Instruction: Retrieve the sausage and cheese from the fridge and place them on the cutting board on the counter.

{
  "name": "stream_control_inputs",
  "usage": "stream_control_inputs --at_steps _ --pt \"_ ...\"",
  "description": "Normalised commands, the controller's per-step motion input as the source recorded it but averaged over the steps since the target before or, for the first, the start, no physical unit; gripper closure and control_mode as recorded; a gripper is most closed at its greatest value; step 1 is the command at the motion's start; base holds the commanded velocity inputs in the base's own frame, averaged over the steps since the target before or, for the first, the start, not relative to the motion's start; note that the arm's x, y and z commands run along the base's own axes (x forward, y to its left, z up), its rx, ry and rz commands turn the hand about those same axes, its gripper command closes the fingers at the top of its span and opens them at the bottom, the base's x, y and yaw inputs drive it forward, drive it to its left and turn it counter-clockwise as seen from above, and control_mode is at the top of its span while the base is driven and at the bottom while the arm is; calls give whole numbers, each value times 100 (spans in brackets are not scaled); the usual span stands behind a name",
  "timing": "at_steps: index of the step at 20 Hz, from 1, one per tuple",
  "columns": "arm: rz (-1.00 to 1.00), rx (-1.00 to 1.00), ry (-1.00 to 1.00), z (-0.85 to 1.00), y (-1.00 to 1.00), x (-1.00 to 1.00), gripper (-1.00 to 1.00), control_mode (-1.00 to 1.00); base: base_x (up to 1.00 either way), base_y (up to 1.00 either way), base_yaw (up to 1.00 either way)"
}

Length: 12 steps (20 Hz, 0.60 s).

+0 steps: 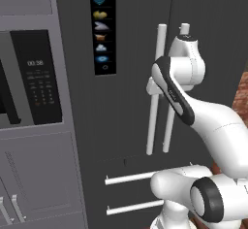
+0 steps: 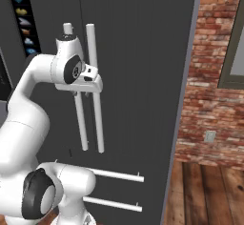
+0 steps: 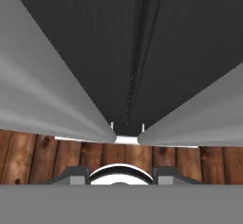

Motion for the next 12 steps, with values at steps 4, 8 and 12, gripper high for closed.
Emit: stream_control_inputs --at_steps 4,8,12 --pt "0 0 -2 0 0 -15 -100 -100 0 0 0" --pt "0 0 1 -4 0 -27 -100 -100 0 0 0" --pt "0 0 -12 -3 0 -61 -100 -100 0 0 0"
